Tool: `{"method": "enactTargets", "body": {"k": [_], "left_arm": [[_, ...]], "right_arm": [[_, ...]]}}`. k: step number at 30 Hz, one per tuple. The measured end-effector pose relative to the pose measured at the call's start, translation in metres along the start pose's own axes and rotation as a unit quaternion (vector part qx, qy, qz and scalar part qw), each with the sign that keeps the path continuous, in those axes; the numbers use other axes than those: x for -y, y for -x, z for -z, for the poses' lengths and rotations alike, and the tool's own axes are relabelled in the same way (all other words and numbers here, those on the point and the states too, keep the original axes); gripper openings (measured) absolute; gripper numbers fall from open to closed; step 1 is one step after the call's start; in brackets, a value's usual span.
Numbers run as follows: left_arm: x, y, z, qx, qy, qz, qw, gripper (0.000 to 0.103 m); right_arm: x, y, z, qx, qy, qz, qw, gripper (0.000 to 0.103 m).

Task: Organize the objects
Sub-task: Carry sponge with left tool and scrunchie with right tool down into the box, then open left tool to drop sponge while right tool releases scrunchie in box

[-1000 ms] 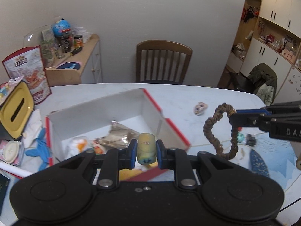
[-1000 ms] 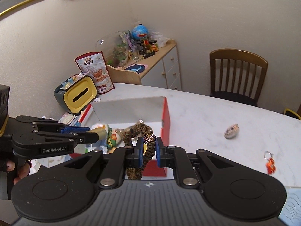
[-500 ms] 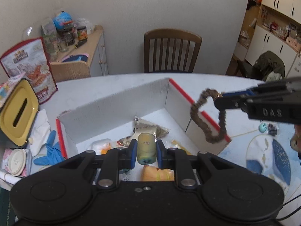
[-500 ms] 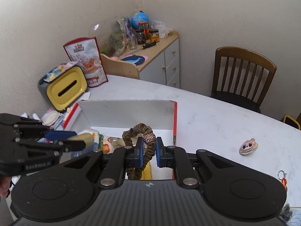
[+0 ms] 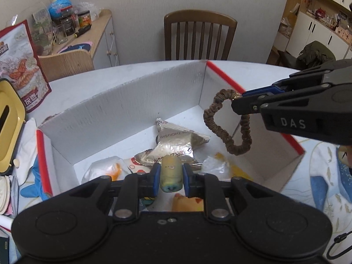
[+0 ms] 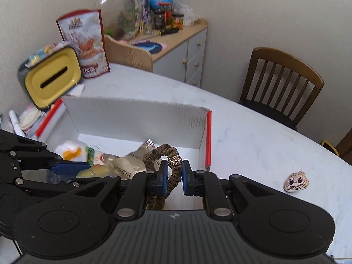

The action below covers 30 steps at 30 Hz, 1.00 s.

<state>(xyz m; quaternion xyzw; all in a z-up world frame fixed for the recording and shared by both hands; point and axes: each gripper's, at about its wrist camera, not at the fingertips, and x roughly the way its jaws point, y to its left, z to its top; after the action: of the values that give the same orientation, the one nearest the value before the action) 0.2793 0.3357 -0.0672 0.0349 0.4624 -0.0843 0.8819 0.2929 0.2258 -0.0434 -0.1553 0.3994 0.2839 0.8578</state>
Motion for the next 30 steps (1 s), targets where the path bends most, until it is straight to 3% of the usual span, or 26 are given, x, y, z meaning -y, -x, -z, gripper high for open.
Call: {"method": "enactTargets", "body": {"k": [16, 23, 30], "left_arm": [[-0.014, -0.042, 0.004, -0.066, 0.006, 0.022, 0.9976, 0.019], [-0.013, -0.052, 0.001, -0.097, 0.002, 0.024, 0.9950, 0.021], [-0.016, -0.057, 0.000, -0.116, 0.010, 0.026, 0.9928, 0.029]], "right_arm": [[-0.022, -0.054, 0.005, -0.059, 0.041, 0.011, 0.997, 0.013], [-0.022, -0.057, 0.006, -0.069, 0.039, 0.008, 0.997, 0.013], [-0.020, -0.049, 0.007, -0.080, 0.033, -0.013, 0.996, 0.013]]}}
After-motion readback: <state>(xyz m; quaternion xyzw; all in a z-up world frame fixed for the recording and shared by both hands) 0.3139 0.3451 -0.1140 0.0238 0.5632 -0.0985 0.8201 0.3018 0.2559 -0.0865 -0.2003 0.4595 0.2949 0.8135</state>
